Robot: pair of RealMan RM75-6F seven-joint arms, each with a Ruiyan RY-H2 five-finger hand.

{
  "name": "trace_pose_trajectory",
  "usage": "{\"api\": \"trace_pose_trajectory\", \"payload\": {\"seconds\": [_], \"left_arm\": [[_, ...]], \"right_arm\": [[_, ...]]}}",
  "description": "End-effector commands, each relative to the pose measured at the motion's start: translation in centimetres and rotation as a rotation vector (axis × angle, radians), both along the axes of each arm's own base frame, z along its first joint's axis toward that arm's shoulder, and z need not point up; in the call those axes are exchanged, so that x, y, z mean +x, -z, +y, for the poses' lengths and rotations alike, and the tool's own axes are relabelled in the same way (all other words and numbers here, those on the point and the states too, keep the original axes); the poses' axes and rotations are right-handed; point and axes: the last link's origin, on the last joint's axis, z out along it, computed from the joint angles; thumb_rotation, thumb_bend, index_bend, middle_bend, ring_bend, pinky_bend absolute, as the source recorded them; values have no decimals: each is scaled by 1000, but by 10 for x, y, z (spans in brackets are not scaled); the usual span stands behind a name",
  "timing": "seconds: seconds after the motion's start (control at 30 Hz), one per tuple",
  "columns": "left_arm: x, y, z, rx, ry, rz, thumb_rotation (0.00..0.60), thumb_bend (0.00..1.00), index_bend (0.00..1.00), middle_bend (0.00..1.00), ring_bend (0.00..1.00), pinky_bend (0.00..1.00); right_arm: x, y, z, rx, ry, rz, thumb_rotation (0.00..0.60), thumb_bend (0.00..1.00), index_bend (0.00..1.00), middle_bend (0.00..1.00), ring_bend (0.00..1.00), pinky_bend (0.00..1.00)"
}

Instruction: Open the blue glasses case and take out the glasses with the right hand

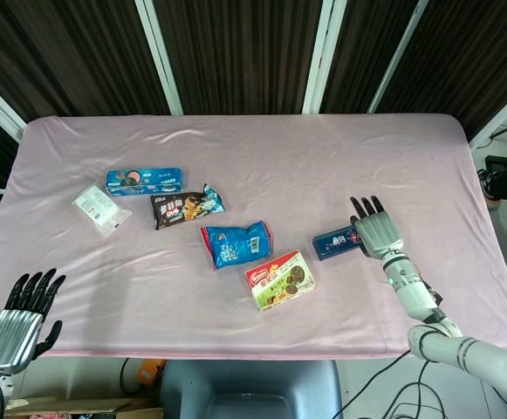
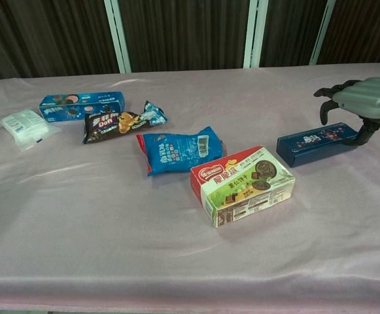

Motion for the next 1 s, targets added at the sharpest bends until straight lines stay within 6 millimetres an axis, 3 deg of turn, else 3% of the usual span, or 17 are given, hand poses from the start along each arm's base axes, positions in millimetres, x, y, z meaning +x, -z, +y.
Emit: {"api": "trace_pose_trajectory", "payload": {"seconds": [0.03, 0.43, 0.77, 1.0], "left_arm": [[0, -1, 0, 2, 0, -2, 600, 389, 0, 0, 0, 0], [0, 0, 0, 0, -1, 1, 600, 388, 0, 0, 0, 0], [0, -1, 1, -2, -2, -2, 600, 388, 0, 0, 0, 0], [-1, -1, 1, 1, -4, -4, 600, 388, 0, 0, 0, 0]], "right_arm": [[1, 3, -2, 4, 0, 8, 600, 479, 462, 0, 0, 0], [1, 7, -4, 19, 17, 35, 600, 489, 481, 0, 0, 0], [1, 6, -5, 16, 26, 54, 600, 658, 544, 0, 0, 0], [2, 8, -6, 14, 31, 57, 600, 713, 568, 0, 0, 0]]}}
